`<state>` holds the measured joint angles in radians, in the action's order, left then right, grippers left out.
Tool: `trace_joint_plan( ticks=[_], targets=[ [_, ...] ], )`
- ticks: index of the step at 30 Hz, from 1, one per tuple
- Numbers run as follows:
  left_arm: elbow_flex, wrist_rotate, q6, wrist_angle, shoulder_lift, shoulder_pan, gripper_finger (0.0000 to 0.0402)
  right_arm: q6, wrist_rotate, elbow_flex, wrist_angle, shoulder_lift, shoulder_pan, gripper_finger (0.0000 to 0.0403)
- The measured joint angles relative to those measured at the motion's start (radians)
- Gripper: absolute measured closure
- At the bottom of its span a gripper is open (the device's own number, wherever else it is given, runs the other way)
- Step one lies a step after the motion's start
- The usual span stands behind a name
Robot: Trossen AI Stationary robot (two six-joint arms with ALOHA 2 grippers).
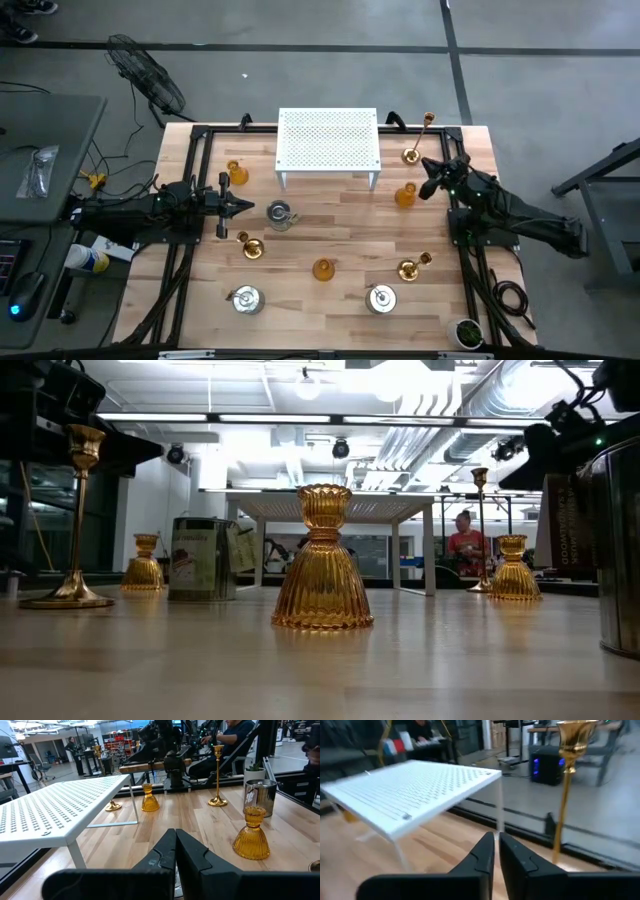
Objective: Pick & Place candle stick holders
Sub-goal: Put the top gold candle holder on the shelf
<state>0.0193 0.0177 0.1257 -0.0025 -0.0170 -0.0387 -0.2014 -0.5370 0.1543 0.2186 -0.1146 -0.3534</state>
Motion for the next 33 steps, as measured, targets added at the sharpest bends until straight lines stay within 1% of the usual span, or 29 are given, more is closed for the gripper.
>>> trace_joint_plan(
  ticks=[3,7,11,14,18,23,28,33],
  targets=[
    [0.0,0.0,0.0,0.0,0.0,0.0,0.0402,0.047,-0.062,0.0,-0.015,-0.051,-0.022,0.0343],
    [0.0,0.0,0.0,0.0,0.0,0.0,0.0402,0.041,-0.139,0.0,-0.064,-0.131,-0.055,0.0283],
    [0.0,0.0,0.0,0.0,0.0,0.0,0.0402,0.047,-0.145,0.002,-0.188,-0.227,-0.111,0.0231],
    [0.0,0.0,0.0,0.0,0.0,0.0,0.0402,0.039,-0.145,0.002,-0.267,-0.314,-0.164,0.0208],
    [0.0,0.0,0.0,0.0,0.0,0.0,0.0402,-0.011,-0.137,0.002,-0.387,-0.444,-0.217,0.0198],
    [0.0,0.0,0.0,0.0,0.0,0.0,0.0402,-0.012,-0.13,0.011,-0.578,-0.609,-0.247,0.0197],
    [0.0,0.0,0.0,0.0,0.0,0.0,0.0402,-0.011,-0.13,0.065,-0.636,-0.737,-0.297,0.02],
    [0.0,0.0,0.0,0.0,0.0,0.0,0.0402,-0.011,-0.13,0.111,-0.67,-0.818,-0.332,0.0207]
  ],
)
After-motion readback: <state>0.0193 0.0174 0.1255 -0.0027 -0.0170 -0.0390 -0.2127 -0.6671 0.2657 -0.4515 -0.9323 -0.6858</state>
